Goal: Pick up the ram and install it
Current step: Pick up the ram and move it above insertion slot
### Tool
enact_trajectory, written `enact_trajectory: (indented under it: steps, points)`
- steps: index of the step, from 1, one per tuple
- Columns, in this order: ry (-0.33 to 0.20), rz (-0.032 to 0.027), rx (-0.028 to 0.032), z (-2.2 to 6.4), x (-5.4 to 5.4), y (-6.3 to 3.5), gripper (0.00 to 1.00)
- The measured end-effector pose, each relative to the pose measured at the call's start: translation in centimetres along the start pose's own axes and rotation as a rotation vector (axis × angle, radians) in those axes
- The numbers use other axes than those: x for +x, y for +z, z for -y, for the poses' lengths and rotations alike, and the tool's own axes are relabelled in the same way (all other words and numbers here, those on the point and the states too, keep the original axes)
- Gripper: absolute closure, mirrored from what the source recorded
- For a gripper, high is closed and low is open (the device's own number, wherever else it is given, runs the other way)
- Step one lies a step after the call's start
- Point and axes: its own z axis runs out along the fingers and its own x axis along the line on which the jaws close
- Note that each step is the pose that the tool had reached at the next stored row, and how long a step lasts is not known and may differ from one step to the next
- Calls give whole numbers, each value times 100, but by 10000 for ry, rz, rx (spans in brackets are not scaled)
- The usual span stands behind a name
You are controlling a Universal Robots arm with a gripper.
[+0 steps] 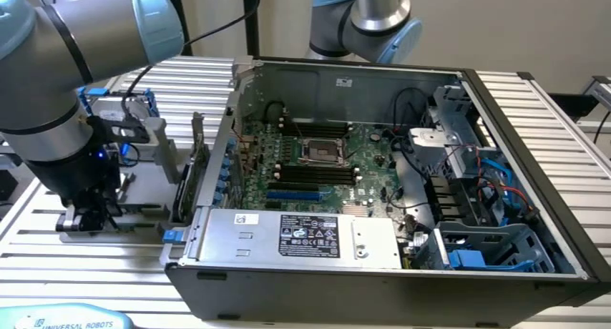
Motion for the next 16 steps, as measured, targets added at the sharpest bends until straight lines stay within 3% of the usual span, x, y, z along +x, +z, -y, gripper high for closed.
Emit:
enact_trajectory:
  steps: [9, 14, 16]
  points:
    - [-28, 64, -1, 6, 7, 105, 69]
    - [-45, 196, 7, 7, 7, 120, 69]
    - [-46, 220, 9, 7, 7, 126, 69]
